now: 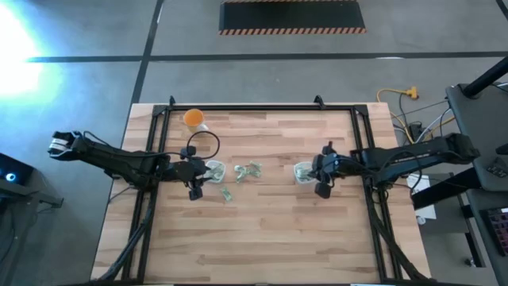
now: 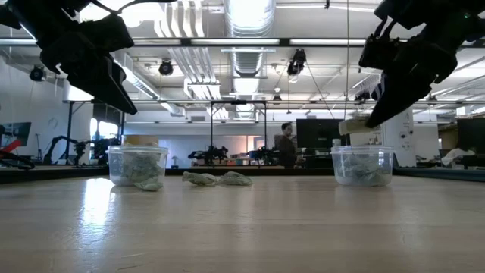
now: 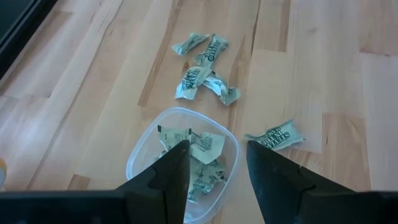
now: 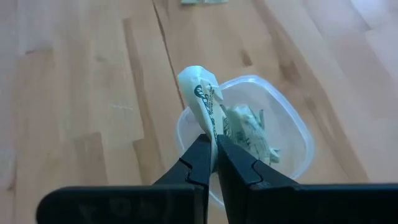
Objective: Pick and place Stevia / Truvia into bins
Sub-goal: Put the stevia packet into the right transparent container, then put the stevia packet into the left transparent container, then put the stevia packet into the right transparent container
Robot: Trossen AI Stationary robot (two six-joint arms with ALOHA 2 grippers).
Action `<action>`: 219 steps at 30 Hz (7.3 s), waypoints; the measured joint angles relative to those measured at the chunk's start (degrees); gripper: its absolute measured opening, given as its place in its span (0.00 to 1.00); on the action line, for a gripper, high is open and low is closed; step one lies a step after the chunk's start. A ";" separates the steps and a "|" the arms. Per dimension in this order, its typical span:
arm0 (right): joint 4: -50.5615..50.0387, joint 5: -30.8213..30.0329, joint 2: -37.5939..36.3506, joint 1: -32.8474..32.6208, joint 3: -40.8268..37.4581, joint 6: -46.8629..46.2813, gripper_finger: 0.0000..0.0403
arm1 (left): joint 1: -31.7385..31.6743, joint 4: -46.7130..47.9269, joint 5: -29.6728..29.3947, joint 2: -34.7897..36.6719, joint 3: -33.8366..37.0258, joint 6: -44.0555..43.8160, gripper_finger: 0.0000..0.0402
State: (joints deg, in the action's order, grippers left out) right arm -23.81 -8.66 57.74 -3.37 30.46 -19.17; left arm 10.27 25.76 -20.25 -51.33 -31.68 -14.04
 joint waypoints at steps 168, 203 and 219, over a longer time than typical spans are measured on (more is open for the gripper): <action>6.77 -1.38 1.95 -0.14 5.75 10.20 0.18 | -2.70 10.20 -4.19 -24.39 -14.09 6.82 0.25; 31.35 3.17 47.44 9.88 29.81 22.69 0.31 | 0.26 1.91 -10.08 0.89 -5.97 6.97 0.41; 20.85 3.25 56.92 10.70 38.86 22.50 0.24 | 0.34 1.45 -10.05 1.38 -4.26 7.24 0.41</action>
State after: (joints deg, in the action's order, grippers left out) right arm -2.96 -5.41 114.66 7.34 69.32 3.33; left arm 10.61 27.21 -30.30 -49.95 -35.94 -6.81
